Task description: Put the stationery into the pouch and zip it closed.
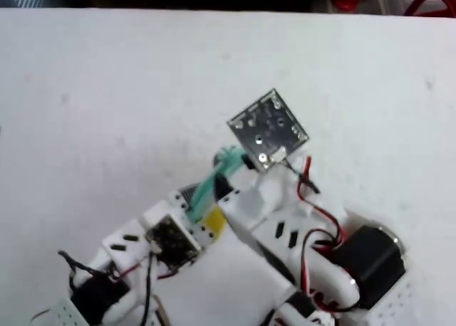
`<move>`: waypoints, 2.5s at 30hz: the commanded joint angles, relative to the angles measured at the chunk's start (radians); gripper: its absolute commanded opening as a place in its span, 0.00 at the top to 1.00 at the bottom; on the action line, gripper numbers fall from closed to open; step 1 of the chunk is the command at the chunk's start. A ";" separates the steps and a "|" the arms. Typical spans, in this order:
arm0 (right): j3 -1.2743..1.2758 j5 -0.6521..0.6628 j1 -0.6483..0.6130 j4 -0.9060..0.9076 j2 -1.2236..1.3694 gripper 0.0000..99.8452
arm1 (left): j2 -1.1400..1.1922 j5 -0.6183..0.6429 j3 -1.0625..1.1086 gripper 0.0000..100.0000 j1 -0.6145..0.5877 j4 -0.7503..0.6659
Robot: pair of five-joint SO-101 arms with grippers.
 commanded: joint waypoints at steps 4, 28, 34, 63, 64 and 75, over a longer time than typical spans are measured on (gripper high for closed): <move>-0.006 0.000 -0.001 -0.051 0.058 0.85 | 0.002 -0.008 0.014 0.98 -0.008 -0.003; 0.002 0.094 0.001 0.012 0.183 0.98 | 0.002 0.203 -0.087 0.77 -0.159 0.064; 0.003 0.094 0.001 0.015 0.185 0.98 | 0.002 0.203 -0.126 0.77 -0.170 0.097; -0.239 0.008 -0.008 0.010 0.282 0.82 | 0.002 0.196 -0.087 0.77 -0.162 0.040; -0.236 0.008 -0.008 0.007 0.283 0.82 | 0.002 0.196 -0.087 0.77 -0.162 0.040; -0.235 0.015 -0.105 0.005 0.283 0.82 | 0.002 0.196 -0.087 0.77 -0.162 0.040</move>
